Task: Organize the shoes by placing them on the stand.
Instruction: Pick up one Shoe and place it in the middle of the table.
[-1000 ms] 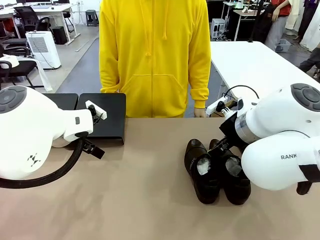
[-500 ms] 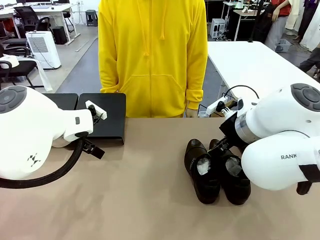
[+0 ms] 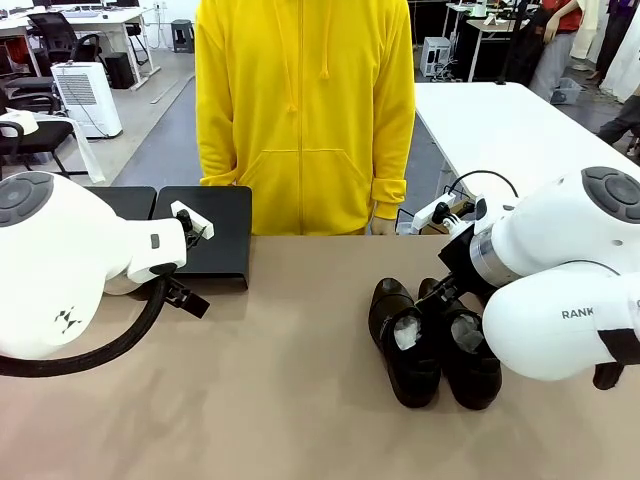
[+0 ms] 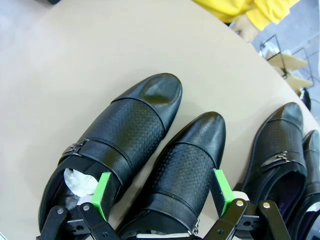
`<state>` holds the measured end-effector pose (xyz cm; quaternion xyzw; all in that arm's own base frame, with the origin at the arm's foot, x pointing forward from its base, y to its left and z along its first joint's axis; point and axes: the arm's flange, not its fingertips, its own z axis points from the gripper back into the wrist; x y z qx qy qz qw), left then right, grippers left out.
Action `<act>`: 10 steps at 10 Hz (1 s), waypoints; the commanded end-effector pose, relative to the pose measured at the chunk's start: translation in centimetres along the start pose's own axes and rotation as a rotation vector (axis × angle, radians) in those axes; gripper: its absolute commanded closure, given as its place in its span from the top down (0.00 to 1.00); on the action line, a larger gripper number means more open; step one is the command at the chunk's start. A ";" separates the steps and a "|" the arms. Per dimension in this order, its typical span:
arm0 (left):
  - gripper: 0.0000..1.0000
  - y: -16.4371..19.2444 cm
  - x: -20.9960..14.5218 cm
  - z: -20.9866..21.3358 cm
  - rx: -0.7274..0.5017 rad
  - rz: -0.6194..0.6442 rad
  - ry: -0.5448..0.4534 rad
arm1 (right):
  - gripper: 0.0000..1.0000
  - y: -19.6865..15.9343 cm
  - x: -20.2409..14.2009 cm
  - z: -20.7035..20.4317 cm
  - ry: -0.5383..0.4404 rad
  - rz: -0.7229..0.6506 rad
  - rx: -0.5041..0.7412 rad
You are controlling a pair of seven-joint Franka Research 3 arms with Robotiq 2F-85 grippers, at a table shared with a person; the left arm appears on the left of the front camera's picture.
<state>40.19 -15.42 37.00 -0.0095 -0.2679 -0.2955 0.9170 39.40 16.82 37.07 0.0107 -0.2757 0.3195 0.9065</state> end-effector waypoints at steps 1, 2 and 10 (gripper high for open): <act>1.00 0.2 0.0 0.0 0.000 0.004 -0.001 | 1.00 0.0 0.0 0.0 0.000 -0.001 0.000; 1.00 0.0 0.0 0.0 0.000 0.000 0.000 | 1.00 0.0 0.0 0.0 0.000 0.000 0.000; 1.00 7.1 -5.4 15.3 -0.217 0.029 -0.312 | 1.00 -15.9 -8.3 20.2 -0.263 -0.373 0.436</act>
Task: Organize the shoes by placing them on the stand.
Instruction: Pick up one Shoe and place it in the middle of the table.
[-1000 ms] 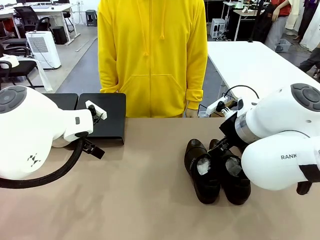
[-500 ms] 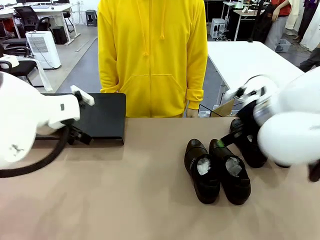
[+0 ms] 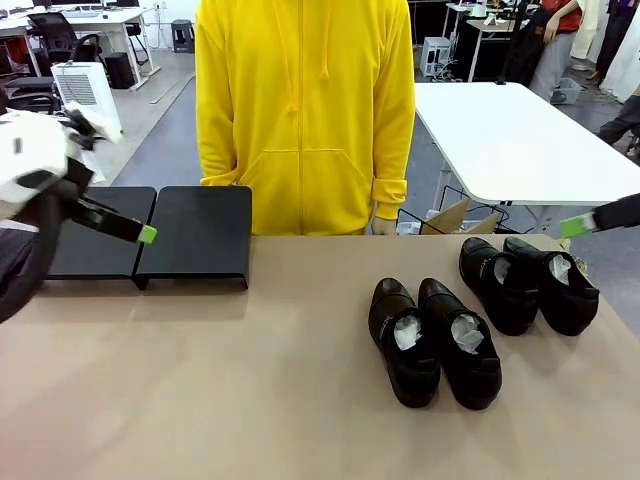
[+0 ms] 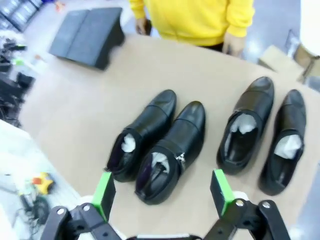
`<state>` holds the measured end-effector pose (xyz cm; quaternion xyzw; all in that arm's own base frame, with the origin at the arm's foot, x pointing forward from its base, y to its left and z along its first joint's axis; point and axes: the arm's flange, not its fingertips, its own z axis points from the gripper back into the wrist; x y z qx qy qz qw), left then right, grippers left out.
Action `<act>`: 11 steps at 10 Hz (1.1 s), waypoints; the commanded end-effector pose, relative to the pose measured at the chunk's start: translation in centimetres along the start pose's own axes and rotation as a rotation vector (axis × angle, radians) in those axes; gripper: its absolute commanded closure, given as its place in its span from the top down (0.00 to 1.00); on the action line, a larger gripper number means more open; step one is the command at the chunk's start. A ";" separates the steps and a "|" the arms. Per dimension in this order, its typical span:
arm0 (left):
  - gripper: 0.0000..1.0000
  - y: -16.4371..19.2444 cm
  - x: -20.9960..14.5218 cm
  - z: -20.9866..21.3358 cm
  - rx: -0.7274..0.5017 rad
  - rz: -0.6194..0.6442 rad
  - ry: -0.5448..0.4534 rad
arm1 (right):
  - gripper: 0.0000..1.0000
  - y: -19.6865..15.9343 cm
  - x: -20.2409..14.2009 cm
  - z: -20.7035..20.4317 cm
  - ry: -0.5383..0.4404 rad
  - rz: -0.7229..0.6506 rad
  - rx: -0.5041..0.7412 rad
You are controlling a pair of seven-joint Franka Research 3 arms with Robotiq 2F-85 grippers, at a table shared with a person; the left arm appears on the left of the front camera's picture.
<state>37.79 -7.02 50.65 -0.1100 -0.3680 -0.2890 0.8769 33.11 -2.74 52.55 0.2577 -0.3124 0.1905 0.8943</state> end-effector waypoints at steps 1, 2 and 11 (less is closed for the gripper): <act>1.00 0.2 -6.0 3.5 -0.047 0.038 -0.069 | 1.00 -2.4 -0.6 2.1 -0.034 -0.017 0.085; 1.00 1.0 -6.4 3.8 -0.004 0.083 -0.059 | 1.00 -2.9 -0.8 2.6 -0.033 -0.030 0.092; 1.00 4.9 -2.4 3.9 0.012 0.120 -0.027 | 1.00 -3.3 -1.0 1.9 -0.012 -0.079 0.099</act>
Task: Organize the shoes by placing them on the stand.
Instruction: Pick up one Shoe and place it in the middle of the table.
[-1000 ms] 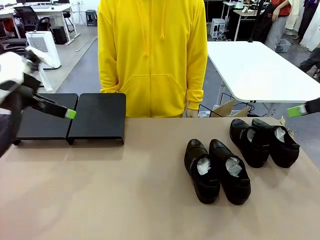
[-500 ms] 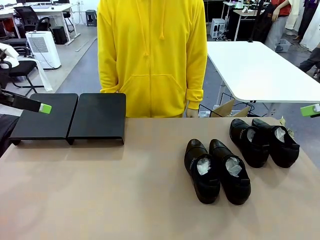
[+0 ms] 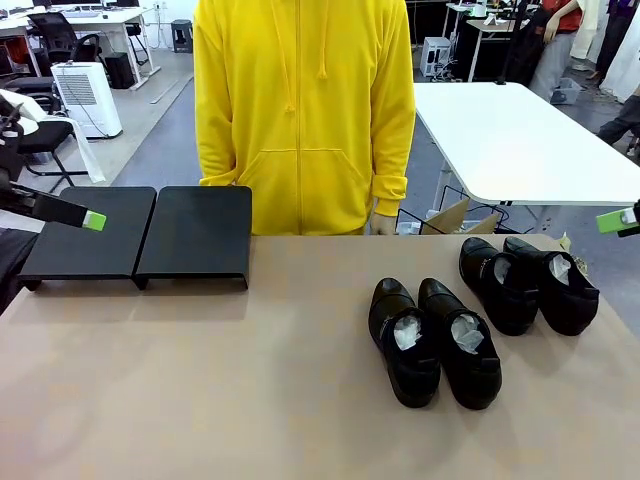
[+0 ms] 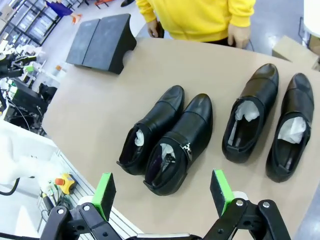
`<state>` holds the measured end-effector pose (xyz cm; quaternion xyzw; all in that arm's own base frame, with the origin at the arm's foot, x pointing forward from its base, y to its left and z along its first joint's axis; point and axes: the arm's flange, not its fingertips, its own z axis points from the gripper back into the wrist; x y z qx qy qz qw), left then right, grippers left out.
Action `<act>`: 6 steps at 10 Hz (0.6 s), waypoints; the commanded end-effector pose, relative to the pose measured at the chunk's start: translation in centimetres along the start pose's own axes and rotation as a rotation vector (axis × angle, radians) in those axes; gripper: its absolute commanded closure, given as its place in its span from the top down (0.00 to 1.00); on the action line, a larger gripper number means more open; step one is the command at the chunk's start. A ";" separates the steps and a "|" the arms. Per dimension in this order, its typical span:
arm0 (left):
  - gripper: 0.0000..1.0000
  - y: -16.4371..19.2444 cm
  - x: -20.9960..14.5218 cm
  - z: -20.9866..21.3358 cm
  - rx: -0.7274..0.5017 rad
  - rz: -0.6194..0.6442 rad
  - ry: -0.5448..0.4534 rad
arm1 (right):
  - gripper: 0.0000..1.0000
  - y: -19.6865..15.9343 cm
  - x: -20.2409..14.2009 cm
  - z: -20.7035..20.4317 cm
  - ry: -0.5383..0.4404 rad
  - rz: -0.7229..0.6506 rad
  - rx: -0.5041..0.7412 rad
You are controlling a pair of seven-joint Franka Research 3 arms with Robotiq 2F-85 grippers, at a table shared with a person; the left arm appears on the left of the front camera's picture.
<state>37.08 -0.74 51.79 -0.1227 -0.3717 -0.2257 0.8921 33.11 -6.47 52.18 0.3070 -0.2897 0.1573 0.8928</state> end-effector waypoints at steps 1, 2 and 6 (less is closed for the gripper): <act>1.00 0.2 -0.1 0.1 -0.019 -0.008 -0.010 | 1.00 -0.2 -0.1 0.0 -0.014 0.023 0.023; 1.00 0.2 -0.1 0.1 -0.019 -0.008 -0.010 | 1.00 -0.2 -0.1 0.0 -0.014 0.023 0.023; 1.00 0.2 -0.1 0.1 -0.019 -0.008 -0.010 | 1.00 -0.2 -0.1 0.0 -0.014 0.023 0.023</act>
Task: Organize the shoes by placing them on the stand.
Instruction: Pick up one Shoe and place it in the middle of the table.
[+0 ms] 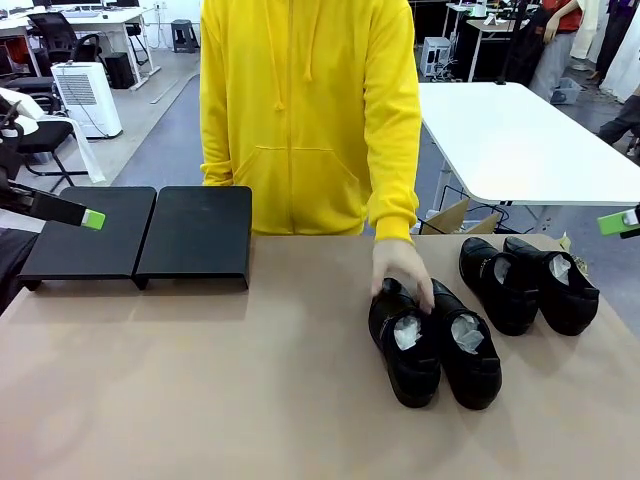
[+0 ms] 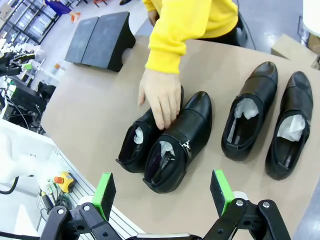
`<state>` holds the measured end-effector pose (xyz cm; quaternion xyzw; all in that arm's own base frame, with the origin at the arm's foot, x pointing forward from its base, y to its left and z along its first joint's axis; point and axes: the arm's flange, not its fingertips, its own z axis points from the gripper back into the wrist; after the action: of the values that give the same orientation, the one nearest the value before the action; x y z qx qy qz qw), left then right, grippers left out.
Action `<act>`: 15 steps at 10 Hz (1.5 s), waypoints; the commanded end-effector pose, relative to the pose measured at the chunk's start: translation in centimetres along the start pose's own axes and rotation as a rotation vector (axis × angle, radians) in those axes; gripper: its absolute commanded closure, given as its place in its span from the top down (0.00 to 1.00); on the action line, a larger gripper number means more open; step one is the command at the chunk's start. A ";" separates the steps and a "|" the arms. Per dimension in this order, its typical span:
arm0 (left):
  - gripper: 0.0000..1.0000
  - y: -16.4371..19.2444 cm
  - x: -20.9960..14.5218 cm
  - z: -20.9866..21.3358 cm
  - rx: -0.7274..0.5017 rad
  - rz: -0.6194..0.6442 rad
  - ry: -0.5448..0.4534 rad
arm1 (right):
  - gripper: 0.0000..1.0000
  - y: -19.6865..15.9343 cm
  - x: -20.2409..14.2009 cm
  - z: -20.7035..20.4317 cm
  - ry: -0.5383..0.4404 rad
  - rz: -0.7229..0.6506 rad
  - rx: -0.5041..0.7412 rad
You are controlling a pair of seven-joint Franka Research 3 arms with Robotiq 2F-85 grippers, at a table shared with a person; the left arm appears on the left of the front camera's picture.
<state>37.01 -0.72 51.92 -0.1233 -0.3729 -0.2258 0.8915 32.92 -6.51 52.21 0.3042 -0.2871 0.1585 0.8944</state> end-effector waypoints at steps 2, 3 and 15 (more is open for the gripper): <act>1.00 0.3 -0.2 0.0 -0.018 -0.007 -0.007 | 1.00 -0.2 0.1 -0.1 -0.021 0.021 0.027; 1.00 0.3 -0.2 0.0 -0.018 -0.007 -0.007 | 1.00 -0.2 0.1 -0.1 -0.021 0.021 0.027; 1.00 0.3 -0.2 0.0 -0.018 -0.007 -0.007 | 1.00 -2.1 7.3 -0.9 0.120 -0.064 -0.245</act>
<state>37.00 -0.73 51.89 -0.1234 -0.3725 -0.2260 0.8916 37.88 -7.28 54.80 0.2283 -0.2640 0.1393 0.9267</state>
